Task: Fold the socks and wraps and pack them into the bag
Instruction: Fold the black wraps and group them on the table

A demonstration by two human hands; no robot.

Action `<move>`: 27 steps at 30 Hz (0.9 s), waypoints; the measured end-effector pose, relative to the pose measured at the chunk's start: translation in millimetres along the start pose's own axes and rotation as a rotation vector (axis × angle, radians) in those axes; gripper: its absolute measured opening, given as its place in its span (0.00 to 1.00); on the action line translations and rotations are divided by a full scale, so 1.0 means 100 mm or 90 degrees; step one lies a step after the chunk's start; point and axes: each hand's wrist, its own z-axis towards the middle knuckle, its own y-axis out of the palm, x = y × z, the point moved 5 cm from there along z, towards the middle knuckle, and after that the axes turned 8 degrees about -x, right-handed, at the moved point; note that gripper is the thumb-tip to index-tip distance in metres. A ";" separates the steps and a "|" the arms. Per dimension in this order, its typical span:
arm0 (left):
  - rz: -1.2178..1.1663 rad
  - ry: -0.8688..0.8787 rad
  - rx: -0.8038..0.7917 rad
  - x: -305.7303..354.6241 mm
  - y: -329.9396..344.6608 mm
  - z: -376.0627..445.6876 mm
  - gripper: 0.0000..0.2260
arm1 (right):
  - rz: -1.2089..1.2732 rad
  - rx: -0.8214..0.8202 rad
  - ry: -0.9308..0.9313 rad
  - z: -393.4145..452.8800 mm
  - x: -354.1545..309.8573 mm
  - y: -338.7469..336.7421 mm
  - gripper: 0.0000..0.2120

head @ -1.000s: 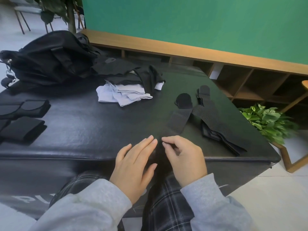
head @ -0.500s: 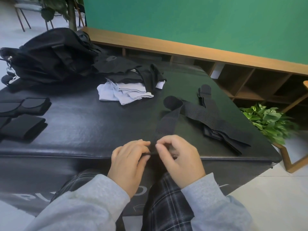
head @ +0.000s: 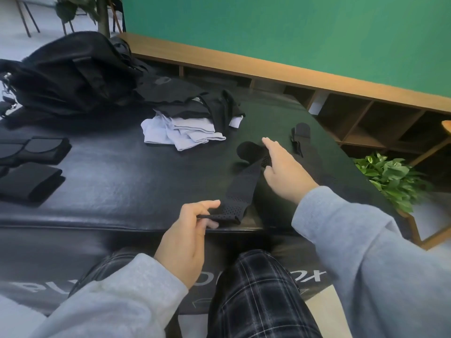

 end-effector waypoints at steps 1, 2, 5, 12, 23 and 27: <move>-0.019 0.009 0.001 0.00 -0.01 0.00 0.14 | -0.027 -0.004 -0.002 0.06 0.00 0.01 0.29; -0.030 0.014 0.002 -0.01 -0.01 0.00 0.15 | -0.056 -0.003 -0.002 0.10 0.00 0.00 0.28; -0.056 0.007 -0.002 -0.02 -0.03 -0.01 0.12 | -0.109 0.047 0.019 0.19 -0.02 -0.05 0.24; -0.009 -0.012 0.029 -0.06 -0.07 0.03 0.04 | -0.091 0.133 0.028 0.43 0.08 -0.06 0.10; 0.137 -0.028 0.143 -0.07 -0.43 0.10 0.04 | -0.059 0.186 0.142 0.42 0.26 -0.26 0.09; 0.119 -0.093 0.163 -0.12 -0.52 0.08 0.06 | -0.020 0.204 0.152 0.43 0.30 -0.26 0.08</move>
